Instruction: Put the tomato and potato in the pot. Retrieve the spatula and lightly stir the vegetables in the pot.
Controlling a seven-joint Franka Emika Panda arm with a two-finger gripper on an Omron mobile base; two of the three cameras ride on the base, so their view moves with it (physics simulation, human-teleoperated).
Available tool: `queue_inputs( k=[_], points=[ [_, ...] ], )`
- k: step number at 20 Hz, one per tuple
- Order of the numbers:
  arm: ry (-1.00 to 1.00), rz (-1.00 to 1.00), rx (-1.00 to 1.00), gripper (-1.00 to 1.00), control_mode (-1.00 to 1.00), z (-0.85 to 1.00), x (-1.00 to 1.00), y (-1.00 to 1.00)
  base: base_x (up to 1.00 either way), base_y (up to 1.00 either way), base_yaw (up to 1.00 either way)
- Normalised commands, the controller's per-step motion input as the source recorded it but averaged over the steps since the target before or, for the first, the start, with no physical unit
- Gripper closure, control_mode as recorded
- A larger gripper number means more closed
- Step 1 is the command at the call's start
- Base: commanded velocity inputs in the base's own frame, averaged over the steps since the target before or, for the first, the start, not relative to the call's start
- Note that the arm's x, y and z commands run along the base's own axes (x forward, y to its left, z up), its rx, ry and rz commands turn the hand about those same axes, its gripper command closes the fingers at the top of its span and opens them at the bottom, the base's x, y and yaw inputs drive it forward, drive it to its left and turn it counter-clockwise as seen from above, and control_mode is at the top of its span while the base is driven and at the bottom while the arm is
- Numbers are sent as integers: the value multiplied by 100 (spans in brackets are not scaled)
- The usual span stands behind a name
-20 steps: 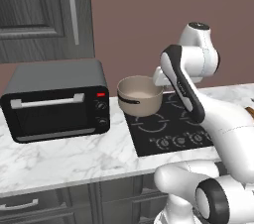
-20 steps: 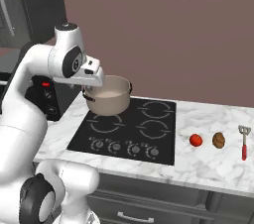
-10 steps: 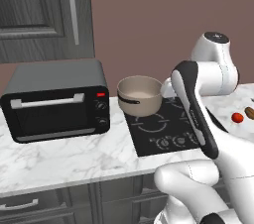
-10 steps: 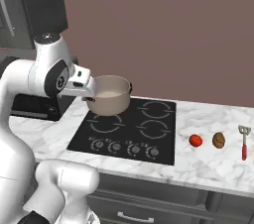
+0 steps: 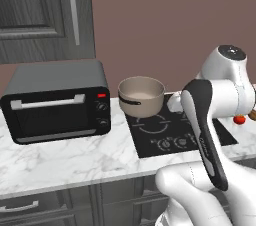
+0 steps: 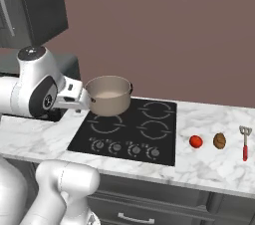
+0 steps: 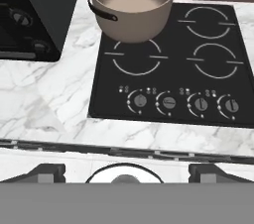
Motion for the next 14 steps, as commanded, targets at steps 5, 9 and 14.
queue_inputs(
  k=[5, 9, 14],
  points=[
    [0, 0, 0, -100, -100, 0, -28, -1, 0, 0, 0],
    [0, 0, 0, -100, -100, 0, -1, -5, 0, 0, 0],
    [0, 0, 0, -100, 100, 0, 0, -6, 0, -47, 0]
  ],
)
